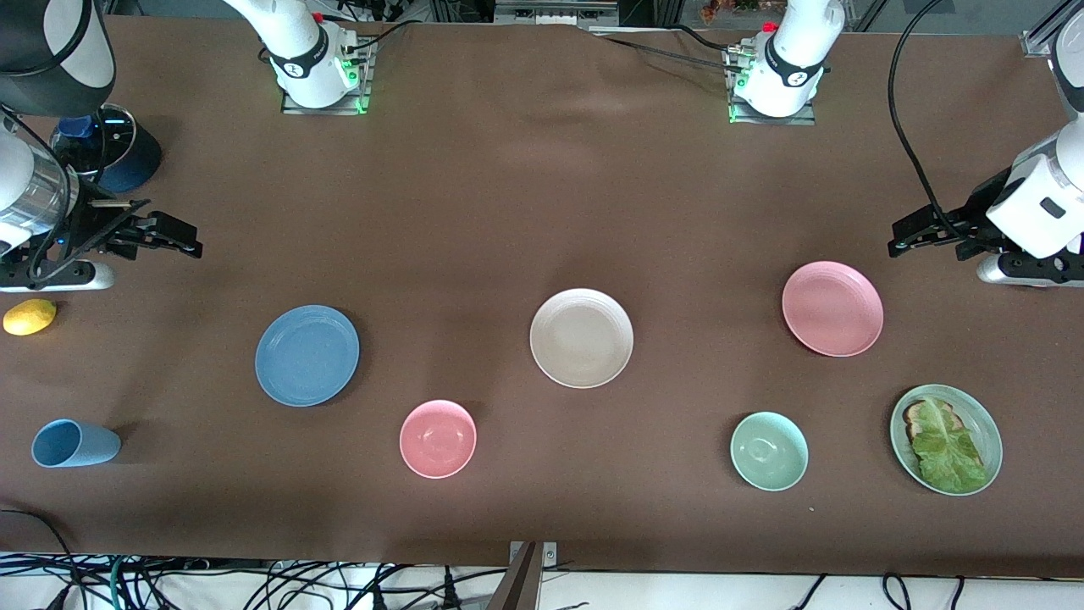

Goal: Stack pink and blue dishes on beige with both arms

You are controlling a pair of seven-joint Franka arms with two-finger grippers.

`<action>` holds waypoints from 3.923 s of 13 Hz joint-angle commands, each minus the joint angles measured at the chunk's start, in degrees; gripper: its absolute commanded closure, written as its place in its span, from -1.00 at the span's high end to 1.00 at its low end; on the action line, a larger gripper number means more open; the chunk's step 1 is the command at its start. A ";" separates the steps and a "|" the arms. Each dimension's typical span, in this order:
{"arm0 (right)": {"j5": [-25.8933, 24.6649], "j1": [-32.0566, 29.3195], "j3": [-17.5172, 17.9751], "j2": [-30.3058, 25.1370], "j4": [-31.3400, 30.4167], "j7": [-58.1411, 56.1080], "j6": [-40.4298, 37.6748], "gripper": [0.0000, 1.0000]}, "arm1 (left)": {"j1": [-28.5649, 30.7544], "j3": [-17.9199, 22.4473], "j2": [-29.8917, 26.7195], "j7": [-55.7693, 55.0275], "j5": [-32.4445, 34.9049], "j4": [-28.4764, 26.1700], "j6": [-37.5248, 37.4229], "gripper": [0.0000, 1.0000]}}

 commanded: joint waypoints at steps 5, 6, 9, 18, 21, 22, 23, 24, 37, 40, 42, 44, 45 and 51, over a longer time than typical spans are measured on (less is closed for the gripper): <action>0.80 0.67 -0.83 -0.17 0.55 -0.77 -0.15 1.00 | -0.37 0.06 0.70 -0.01 1.02 1.54 -0.49 1.00; 0.80 0.67 -0.75 -0.17 0.55 -0.77 -0.06 1.00 | -0.37 0.06 0.70 -0.01 1.02 1.54 -0.49 1.00; 0.80 0.58 -0.92 0.00 0.55 -0.86 -0.06 1.00 | -0.37 0.06 0.70 -0.01 1.02 1.54 -0.49 1.00; 0.89 0.49 -1.18 0.09 0.46 -0.95 0.03 1.00 | 1.47 0.41 4.48 2.34 1.98 1.01 -3.11 1.00; 0.88 0.49 -1.18 0.00 0.46 -0.95 -0.06 1.00 | 5.50 0.41 5.79 5.87 0.15 1.10 -2.86 1.00; 0.80 0.49 -1.18 0.09 0.46 -0.95 -0.06 1.00 | 6.47 0.41 6.14 8.58 -0.90 0.67 -1.73 1.00; 0.80 0.49 -1.18 0.01 0.46 -0.95 -0.06 1.00 | 8.40 0.41 6.84 11.83 -1.43 0.40 -0.50 1.00; 0.80 0.49 -1.18 0.09 0.46 -0.95 -0.06 1.00 | 9.11 0.41 7.63 13.60 -1.79 0.40 -0.14 1.00; 0.88 0.49 -1.18 0.00 0.46 -0.95 -0.06 1.00 | 22.65 0.32 12.55 37.86 -13.73 -12.61 17.61 1.00; 0.80 0.49 -1.18 0.09 0.46 -0.95 -0.06 1.00 | 23.53 0.50 14.85 41.65 -16.47 -13.31 20.60 1.00; 0.80 0.49 -1.18 0.00 0.46 -0.95 -0.06 1.00 | 23.62 0.50 14.76 43.14 -18.92 -16.20 24.54 1.00; 0.80 0.49 -1.18 0.00 0.46 -0.95 -0.06 1.00 | 23.62 0.59 14.94 46.56 -21.82 -18.84 28.59 1.00; 0.80 0.49 -1.18 0.00 0.46 -0.95 -0.06 1.00 | 23.62 0.59 15.02 47.01 -22.27 -19.46 29.30 1.00; 0.80 0.49 -1.18 0.00 0.46 -1.03 -0.06 1.00 | 23.97 0.59 18.44 47.28 -25.25 -20.61 32.74 1.00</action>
